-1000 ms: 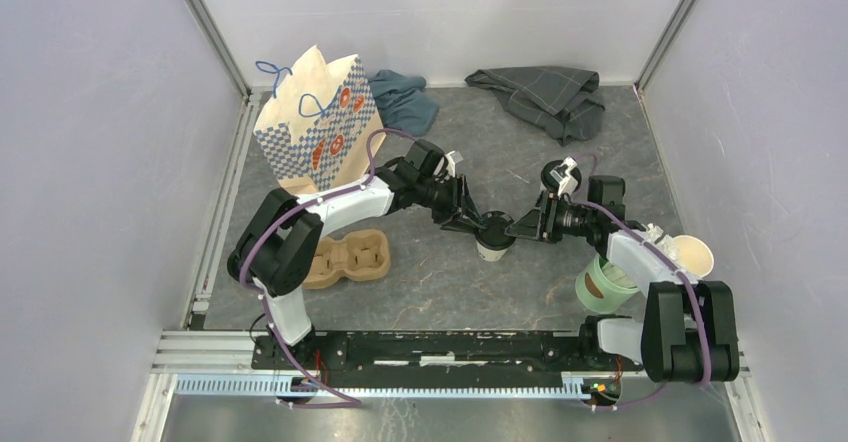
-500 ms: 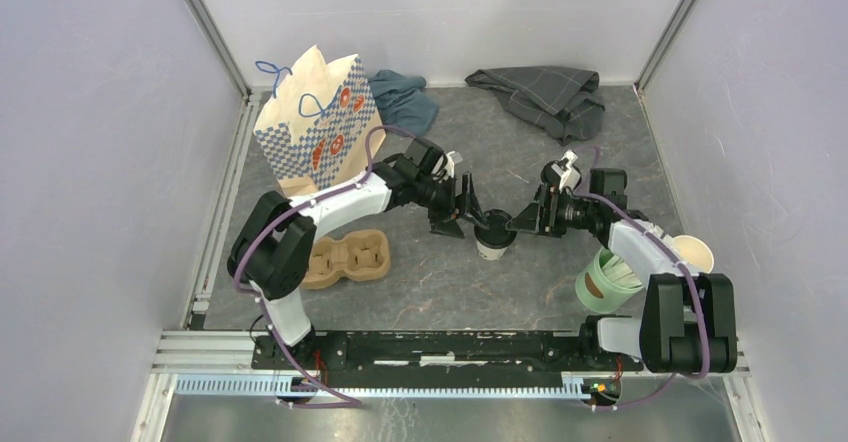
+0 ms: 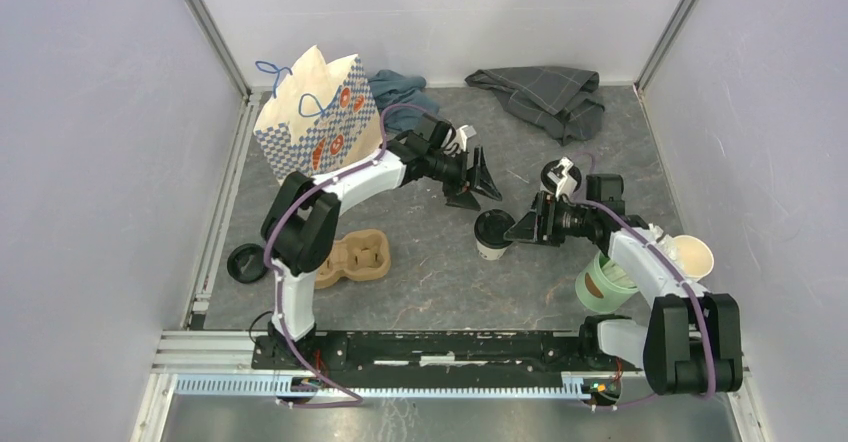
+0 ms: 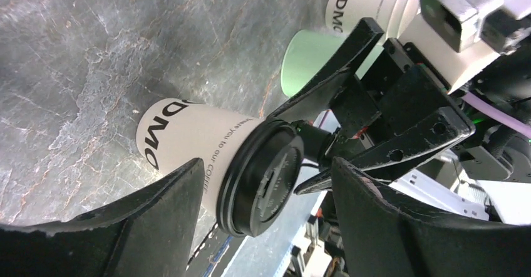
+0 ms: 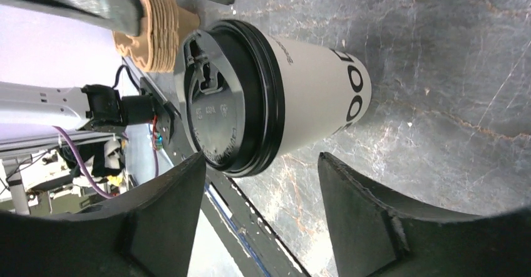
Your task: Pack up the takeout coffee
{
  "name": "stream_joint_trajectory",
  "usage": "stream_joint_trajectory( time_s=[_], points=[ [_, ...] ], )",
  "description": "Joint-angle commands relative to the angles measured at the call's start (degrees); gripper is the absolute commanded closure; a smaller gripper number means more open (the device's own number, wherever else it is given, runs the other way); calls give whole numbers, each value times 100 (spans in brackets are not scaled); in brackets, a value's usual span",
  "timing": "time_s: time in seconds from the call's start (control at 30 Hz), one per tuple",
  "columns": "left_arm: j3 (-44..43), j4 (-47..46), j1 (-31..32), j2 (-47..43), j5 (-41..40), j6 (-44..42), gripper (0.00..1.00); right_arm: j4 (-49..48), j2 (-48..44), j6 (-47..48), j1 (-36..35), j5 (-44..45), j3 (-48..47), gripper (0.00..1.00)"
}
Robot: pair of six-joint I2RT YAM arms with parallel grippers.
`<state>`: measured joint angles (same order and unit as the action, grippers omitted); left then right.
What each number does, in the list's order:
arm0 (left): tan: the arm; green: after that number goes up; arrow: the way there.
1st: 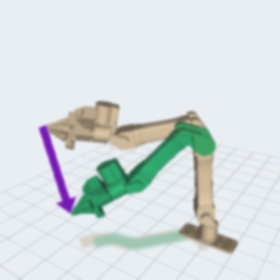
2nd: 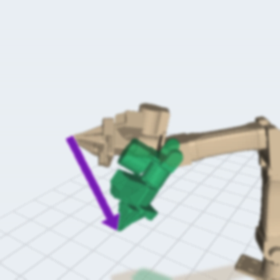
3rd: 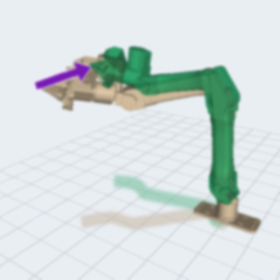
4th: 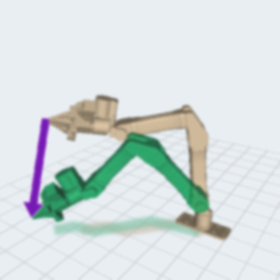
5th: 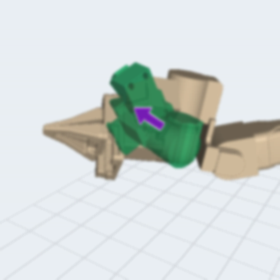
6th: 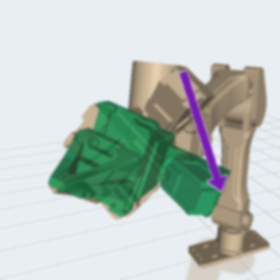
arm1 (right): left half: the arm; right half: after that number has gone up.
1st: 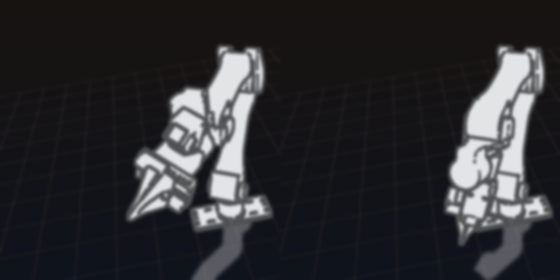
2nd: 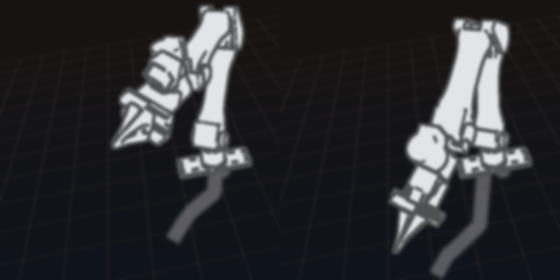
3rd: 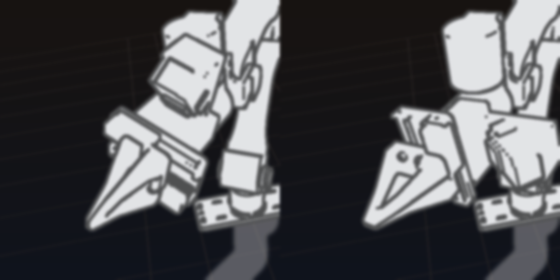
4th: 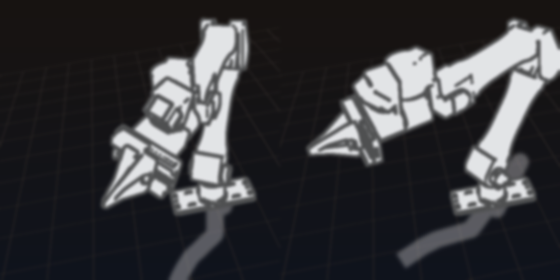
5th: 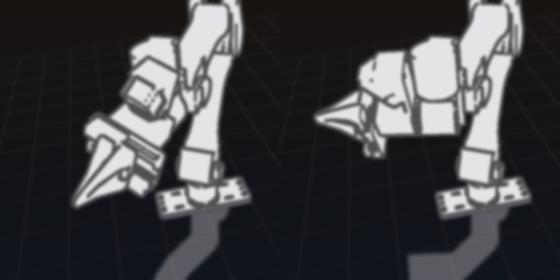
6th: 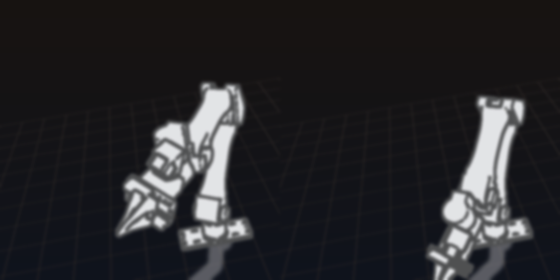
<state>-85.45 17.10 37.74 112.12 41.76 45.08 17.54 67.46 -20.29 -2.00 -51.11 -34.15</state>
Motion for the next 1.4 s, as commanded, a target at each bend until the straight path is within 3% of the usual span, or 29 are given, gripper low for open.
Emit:
stream_joint_trajectory(
  time_s=[0.0,0.2,0.4,0.53,0.7,0.83,0.97,1.17,1.37],
  points=[
    [-132,-350,49,272,667,-243,21,-365,81,-99,-30,-178,28,30],
    [365,-400,80,125,527,-234,45,-347,467,168,-36,-67,-189,41],
    [1390,-898,100,-550,197,109,55,-415,945,271,-41,-57,-567,48],
    [1950,-1220,159,-946,130,359,56,-295,1232,411,-138,-20,-907,46],
    [2258,-1253,259,-1216,46,448,53,-193,1390,465,-279,5,-1086,35],
    [2158,-1074,205,-1375,-42,362,38,70,1013,510,-159,149,-957,22],
    [2128,-1274,161,-1357,-30,580,31,-193,729,295,6,-175,-561,20],
    [2233,-1397,131,-1359,-71,752,37,-690,823,-37,7,-523,-459,24],
    [2332,-1246,129,-1294,-110,644,50,-1178,1016,-290,-65,-613,-236,31]
  ],
)
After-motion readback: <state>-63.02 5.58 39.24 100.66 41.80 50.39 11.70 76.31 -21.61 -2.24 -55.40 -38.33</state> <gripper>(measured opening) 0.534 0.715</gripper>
